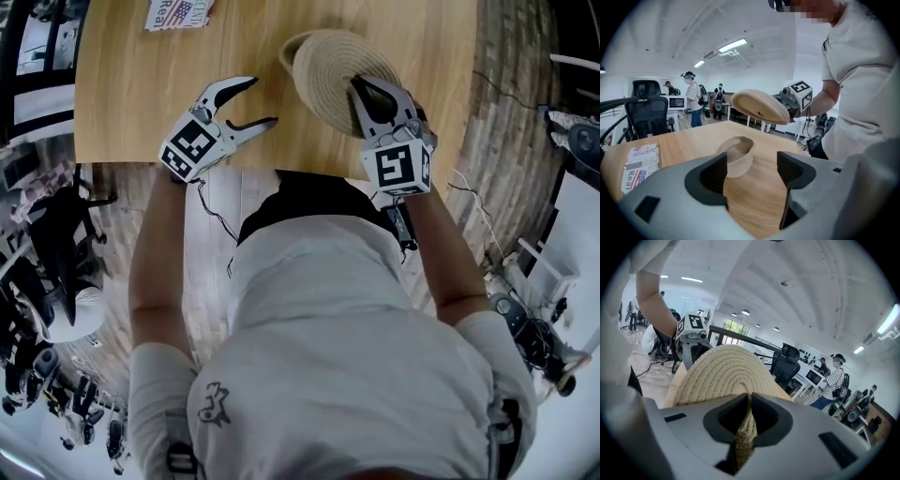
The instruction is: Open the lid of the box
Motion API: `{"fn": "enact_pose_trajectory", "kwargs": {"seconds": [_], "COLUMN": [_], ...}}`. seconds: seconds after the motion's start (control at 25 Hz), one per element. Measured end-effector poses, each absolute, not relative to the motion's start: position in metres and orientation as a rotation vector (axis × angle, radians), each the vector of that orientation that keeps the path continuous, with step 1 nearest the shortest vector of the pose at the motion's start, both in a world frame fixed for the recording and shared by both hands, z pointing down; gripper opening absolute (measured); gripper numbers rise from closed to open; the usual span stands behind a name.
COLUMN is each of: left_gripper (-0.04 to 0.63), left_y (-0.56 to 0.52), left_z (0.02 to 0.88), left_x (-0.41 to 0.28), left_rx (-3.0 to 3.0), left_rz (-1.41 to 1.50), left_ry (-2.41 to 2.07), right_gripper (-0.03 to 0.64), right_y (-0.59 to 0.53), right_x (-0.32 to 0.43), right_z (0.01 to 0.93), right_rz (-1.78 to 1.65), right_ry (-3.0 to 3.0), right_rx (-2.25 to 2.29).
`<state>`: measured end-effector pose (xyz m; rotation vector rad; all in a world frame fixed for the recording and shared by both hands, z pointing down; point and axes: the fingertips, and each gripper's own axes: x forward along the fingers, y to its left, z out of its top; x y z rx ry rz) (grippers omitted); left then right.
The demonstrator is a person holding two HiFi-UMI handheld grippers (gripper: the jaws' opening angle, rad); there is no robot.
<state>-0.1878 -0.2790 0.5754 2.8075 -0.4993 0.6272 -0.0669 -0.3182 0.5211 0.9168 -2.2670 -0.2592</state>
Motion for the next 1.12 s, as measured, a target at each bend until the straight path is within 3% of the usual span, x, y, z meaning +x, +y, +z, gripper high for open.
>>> {"fn": "enact_pose_trajectory", "kwargs": {"seconds": [0.08,0.32,0.6,0.8,1.12], "left_gripper": [0.323,0.184,0.064,0.011,0.006], "left_y": [-0.268,-0.241,-0.214,-0.205,-0.188], "left_z": [0.552,0.499,0.464,0.442,0.427], "left_x": [-0.192,-0.204,-0.203,-0.197,-0.165], "left_rx": [2.81,2.789,2.715,2.676,2.638], "left_rz": [0.564,0.457,0.333,0.257,0.235], "left_ry": [-0.573,-0.885,-1.086,-1.198,-1.281], "right_gripper": [0.035,0.035,0.035,0.035,0.035], "right_y": [-0.308,-0.274,-0.243,-0.226,-0.21], "right_x": [-0.068,-0.067,-0.061,-0.045,-0.01], "right_z": [0.511,0.488,0.468,0.45,0.432], "right_rz": [-0.22,-0.101,0.033,0.049,0.07], "right_ry": [-2.292,-2.365,-2.439,-2.474,-2.555], "right_rx": [0.94,0.998,1.073,1.089,1.028]}}
